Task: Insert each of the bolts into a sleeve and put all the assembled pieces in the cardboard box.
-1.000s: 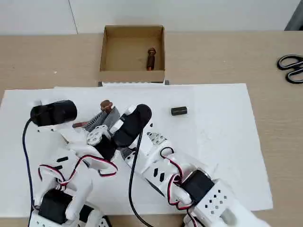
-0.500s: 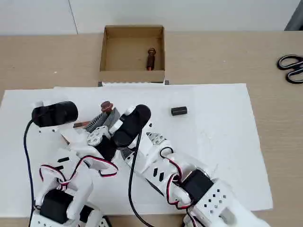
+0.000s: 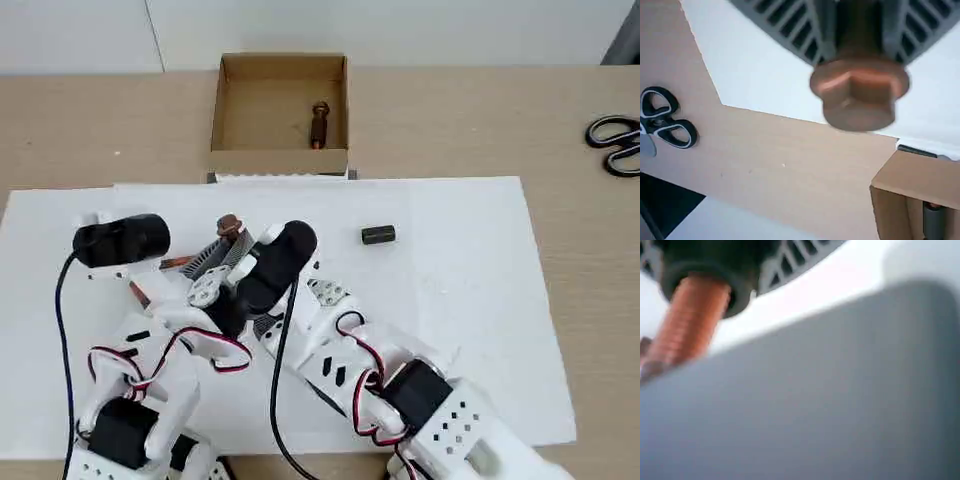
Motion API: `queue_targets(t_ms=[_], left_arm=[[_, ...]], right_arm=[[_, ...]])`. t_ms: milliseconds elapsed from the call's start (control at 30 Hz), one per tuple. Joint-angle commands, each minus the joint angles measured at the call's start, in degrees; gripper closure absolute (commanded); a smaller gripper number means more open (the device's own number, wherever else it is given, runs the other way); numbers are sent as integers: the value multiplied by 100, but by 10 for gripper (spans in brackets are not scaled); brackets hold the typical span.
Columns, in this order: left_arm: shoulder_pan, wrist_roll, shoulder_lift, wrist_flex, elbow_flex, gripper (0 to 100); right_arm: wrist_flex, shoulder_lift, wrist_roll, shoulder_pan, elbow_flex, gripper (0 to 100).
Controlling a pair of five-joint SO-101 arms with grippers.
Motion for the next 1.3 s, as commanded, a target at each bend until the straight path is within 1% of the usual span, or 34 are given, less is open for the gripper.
queue_targets(t_ms=[0, 100, 200, 300, 400, 467, 700, 833, 933, 1000, 1100, 1167, 1267], left_arm=[[70, 18, -18, 387, -277, 994], [70, 9, -18, 914, -576, 994], [88, -185, -9, 1389, -848, 994], [334, -264, -18, 1811, -1042, 994], [730, -264, -18, 2066, -1138, 994], [888, -264, -18, 2127, -1130, 994], [932, -316, 0, 2198, -804, 994], [905, -932, -26, 2224, -382, 993], [897, -1002, -26, 2198, -365, 991], [897, -1002, -26, 2215, -435, 956], [888, -1002, -9, 2233, -505, 847], [888, -1002, 9, 2312, -549, 792], [888, -1002, 9, 2426, -690, 778]], right_arm=[[-101, -75, 53, -154, -404, 997], [-101, -75, 53, -136, -404, 997], [-110, -75, 53, -40, -404, 997], [-110, -75, 53, 31, -404, 997], [-119, -75, 53, 22, -404, 997], [-215, -75, 62, 22, -404, 996], [-321, -75, 308, 22, -519, 996], [-295, -75, 343, 31, -686, 996], [-295, -75, 343, 31, -686, 996], [-295, -75, 343, 31, -686, 996], [-295, -75, 343, 31, -686, 996], [-295, -75, 343, 31, -686, 996], [-295, -75, 343, 31, -686, 996]])
